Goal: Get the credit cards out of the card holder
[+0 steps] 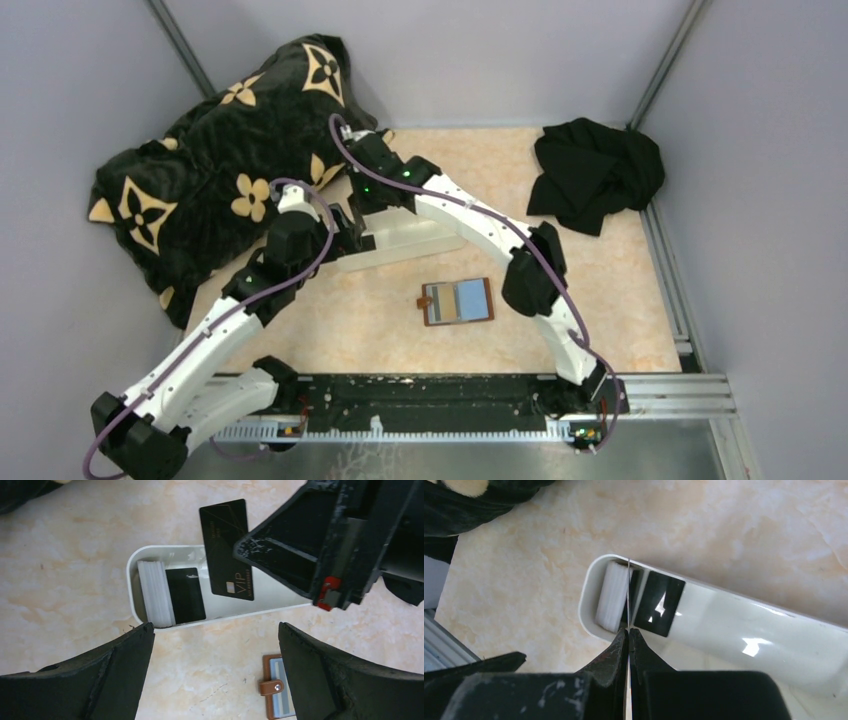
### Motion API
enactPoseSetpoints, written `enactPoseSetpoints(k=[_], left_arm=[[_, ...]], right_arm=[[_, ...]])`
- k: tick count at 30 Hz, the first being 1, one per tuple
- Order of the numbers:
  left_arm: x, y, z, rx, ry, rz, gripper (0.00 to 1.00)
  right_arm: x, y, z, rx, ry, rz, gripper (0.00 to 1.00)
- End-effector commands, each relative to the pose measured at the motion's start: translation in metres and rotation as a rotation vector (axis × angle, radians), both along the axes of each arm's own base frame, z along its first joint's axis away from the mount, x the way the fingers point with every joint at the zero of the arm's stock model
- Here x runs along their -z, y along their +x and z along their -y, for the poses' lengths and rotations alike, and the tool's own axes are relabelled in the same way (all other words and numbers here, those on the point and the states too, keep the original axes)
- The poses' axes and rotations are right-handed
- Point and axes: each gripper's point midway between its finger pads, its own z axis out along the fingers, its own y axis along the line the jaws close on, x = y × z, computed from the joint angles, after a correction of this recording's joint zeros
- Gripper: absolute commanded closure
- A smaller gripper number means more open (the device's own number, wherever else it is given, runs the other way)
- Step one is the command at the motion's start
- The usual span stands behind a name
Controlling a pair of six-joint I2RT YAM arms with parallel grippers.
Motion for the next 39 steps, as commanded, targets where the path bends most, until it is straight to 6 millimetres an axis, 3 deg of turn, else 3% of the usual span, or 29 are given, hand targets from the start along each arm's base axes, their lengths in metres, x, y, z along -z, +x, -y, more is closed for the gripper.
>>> enactPoseSetpoints(k=[1, 6, 17, 23, 39], left_arm=[[-0.008, -0.009, -0.024, -0.069, 0.053, -0.007, 0.01], [-0.008, -0.014, -0.033, -0.082, 0.059, 0.008, 0.01], [0.002, -0.015, -0.035, -0.070, 0.077, -0.011, 0.01], [0.005, -0.016, -0.034, -0.054, 0.073, -0.013, 0.01], [0.016, -0.017, -0.028, -0.028, 0.045, -0.031, 0.01]], right_arm=[[-0.004, -0.008, -0.017, 0.008, -0.099, 0.053, 1.00], [0.009, -0.007, -0.027, 0.027, -0.130, 0.054, 1.00], [0.037, -0.004, -0.029, 0.041, -0.163, 0.047, 1.00], [0.065, -0.007, -0.027, 0.030, -0.211, 0.014, 1.00], [0.094, -0.014, -0.022, 0.026, -0.252, -0.031, 1.00]])
